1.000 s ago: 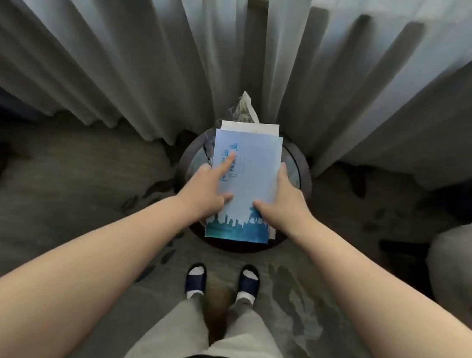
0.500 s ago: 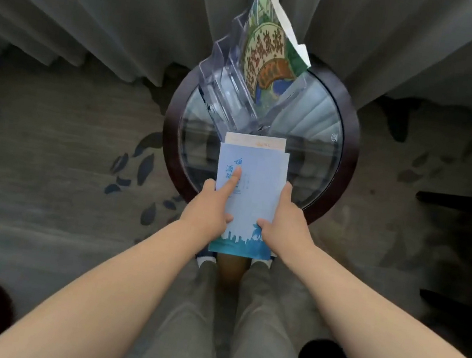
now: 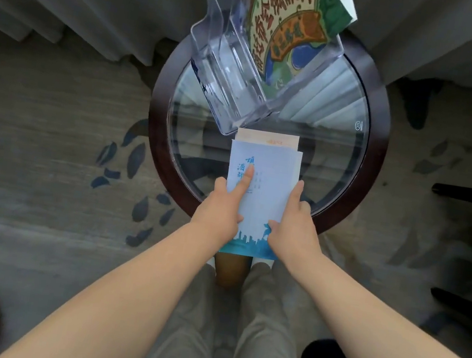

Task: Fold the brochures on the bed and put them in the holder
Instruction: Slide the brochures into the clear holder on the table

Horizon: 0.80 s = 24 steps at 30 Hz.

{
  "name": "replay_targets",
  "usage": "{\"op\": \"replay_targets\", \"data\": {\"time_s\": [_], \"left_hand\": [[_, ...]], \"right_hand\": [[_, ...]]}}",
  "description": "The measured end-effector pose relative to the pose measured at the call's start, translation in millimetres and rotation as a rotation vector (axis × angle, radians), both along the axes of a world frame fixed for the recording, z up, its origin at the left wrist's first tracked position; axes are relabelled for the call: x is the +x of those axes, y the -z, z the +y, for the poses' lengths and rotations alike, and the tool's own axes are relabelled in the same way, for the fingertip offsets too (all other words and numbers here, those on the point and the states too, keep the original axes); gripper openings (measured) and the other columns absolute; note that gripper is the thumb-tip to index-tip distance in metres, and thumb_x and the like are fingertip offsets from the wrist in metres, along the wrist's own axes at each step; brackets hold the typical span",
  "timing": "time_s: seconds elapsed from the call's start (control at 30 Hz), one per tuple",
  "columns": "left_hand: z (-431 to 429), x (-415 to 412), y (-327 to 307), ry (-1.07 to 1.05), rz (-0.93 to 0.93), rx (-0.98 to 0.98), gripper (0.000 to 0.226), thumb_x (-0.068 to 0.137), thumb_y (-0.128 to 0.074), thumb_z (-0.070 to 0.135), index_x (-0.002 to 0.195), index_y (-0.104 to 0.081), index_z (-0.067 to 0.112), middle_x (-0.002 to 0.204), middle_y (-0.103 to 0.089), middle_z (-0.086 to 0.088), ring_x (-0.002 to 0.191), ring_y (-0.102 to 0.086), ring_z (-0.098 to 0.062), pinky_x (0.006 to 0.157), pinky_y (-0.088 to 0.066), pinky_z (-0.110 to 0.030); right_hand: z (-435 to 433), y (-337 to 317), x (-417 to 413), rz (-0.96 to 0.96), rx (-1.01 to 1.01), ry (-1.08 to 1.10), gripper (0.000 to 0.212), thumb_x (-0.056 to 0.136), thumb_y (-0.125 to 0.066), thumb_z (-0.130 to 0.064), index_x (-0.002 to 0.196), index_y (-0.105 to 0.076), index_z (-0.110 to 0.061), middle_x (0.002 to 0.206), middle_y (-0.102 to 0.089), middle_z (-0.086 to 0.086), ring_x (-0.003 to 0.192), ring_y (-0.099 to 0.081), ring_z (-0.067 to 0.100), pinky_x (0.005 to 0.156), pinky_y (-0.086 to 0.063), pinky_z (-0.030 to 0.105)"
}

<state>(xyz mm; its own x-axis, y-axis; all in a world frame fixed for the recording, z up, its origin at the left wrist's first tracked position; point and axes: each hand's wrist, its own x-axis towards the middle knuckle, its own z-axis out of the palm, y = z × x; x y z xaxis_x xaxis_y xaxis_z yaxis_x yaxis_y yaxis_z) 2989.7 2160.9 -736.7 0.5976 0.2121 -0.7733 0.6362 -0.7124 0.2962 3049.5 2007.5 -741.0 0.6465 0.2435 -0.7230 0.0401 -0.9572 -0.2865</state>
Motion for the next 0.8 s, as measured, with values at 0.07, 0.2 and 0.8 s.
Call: {"op": "replay_targets", "data": {"time_s": [0.07, 0.2, 0.8], "left_hand": [[-4, 3, 1, 0.015, 0.003, -0.001, 0.114, 0.097, -0.065, 0.017, 0.150, 0.031, 0.050, 0.117, -0.026, -0.005, 0.084, -0.055, -0.018, 0.077, -0.060, -0.039], [-11, 0, 1, 0.044, -0.015, 0.018, 0.105, 0.098, -0.062, 0.018, 0.157, 0.021, 0.043, 0.130, -0.019, -0.007, 0.095, -0.048, -0.016, 0.085, -0.057, -0.037], [59, 67, -55, 0.367, -0.354, 0.422, 0.095, 0.098, -0.057, 0.026, 0.161, 0.013, 0.041, 0.169, 0.009, -0.016, 0.152, -0.018, -0.036, 0.111, -0.042, -0.044]], "right_hand": [[1, 1, 1, -0.009, -0.005, -0.004, 0.112, 0.094, -0.072, -0.020, 0.161, 0.018, -0.019, 0.125, -0.041, 0.010, 0.087, -0.055, 0.016, 0.070, -0.049, 0.027], [0, -2, 3, -0.037, 0.001, -0.062, 0.106, 0.092, -0.070, -0.016, 0.163, 0.009, -0.014, 0.134, -0.029, 0.011, 0.115, -0.047, 0.028, 0.092, -0.051, 0.033], [87, -100, 65, -0.199, 0.407, 0.033, 0.076, 0.110, -0.037, -0.023, 0.162, 0.018, -0.023, 0.171, -0.022, 0.006, 0.140, -0.047, 0.027, 0.101, -0.043, 0.033]]}}
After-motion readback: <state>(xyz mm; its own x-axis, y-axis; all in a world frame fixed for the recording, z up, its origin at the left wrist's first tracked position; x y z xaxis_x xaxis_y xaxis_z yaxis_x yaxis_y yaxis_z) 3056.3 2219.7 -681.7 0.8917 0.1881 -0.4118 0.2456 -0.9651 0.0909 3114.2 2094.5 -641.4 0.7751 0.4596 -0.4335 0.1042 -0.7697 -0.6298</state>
